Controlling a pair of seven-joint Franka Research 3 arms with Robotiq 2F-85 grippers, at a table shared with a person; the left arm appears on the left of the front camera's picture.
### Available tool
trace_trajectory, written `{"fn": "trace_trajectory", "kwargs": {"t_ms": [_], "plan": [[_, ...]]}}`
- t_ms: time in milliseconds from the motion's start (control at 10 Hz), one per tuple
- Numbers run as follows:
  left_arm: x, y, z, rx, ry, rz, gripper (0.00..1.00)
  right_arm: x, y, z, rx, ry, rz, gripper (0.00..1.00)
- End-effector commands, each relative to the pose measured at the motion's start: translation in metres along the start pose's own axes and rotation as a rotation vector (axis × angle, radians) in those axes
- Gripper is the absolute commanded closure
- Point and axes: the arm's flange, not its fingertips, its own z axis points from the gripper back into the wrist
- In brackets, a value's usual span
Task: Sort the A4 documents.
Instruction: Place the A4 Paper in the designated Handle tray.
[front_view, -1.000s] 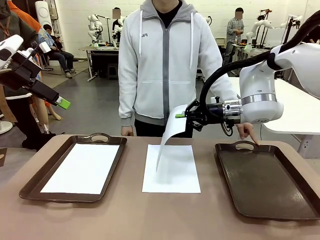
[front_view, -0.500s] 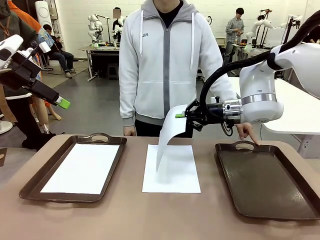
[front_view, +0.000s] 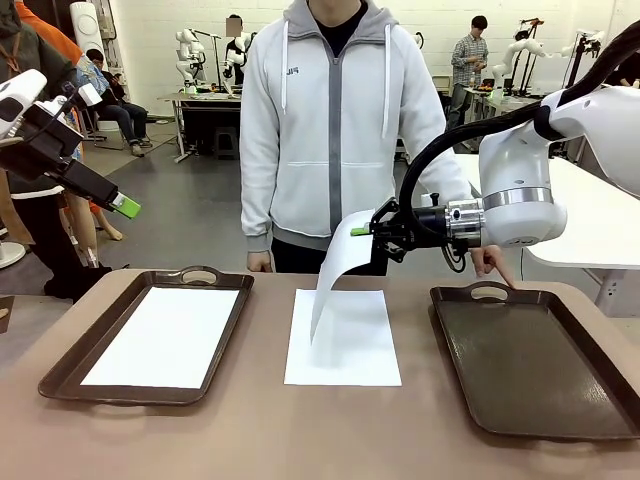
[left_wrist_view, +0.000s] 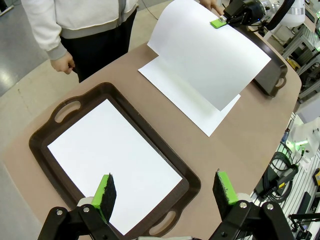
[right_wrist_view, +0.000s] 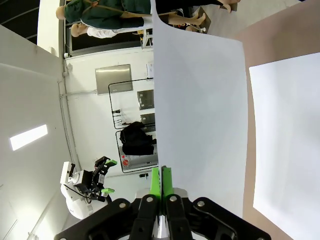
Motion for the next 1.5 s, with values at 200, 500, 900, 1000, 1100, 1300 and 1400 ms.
{"fn": "trace_trajectory", "kwargs": {"t_ms": [200, 500, 900, 1000, 1100, 1300, 1400], "plan": [[-0.001, 0.000, 0.000, 0.006, 0.001, -0.003, 0.00, -0.027, 0.001, 0.070, -0.074, -0.089, 0.098, 0.99], [-0.001, 0.000, 0.000, 0.006, 0.001, -0.003, 0.00, -0.029, 0.002, 0.125, -0.229, -0.001, 0.124, 0.99], [-0.001, 0.000, 0.000, 0.006, 0.001, -0.003, 0.00, -0.011, -0.030, 0.200, -0.331, 0.111, 0.186, 0.99], [-0.001, 0.000, 0.000, 0.006, 0.001, -0.003, 0.00, -0.007, -0.044, 0.214, -0.387, 0.086, 0.166, 0.99], [-0.001, 0.000, 0.000, 0.006, 0.001, -0.003, 0.00, -0.004, -0.054, 0.229, -0.444, 0.061, 0.163, 0.99], [-0.001, 0.000, 0.000, 0.006, 0.001, -0.003, 0.00, 0.001, -0.068, 0.250, -0.535, -0.026, 0.149, 0.99], [-0.001, 0.000, 0.000, 0.006, 0.001, -0.003, 0.00, 0.005, -0.077, 0.257, -0.600, -0.060, 0.131, 0.99]]}}
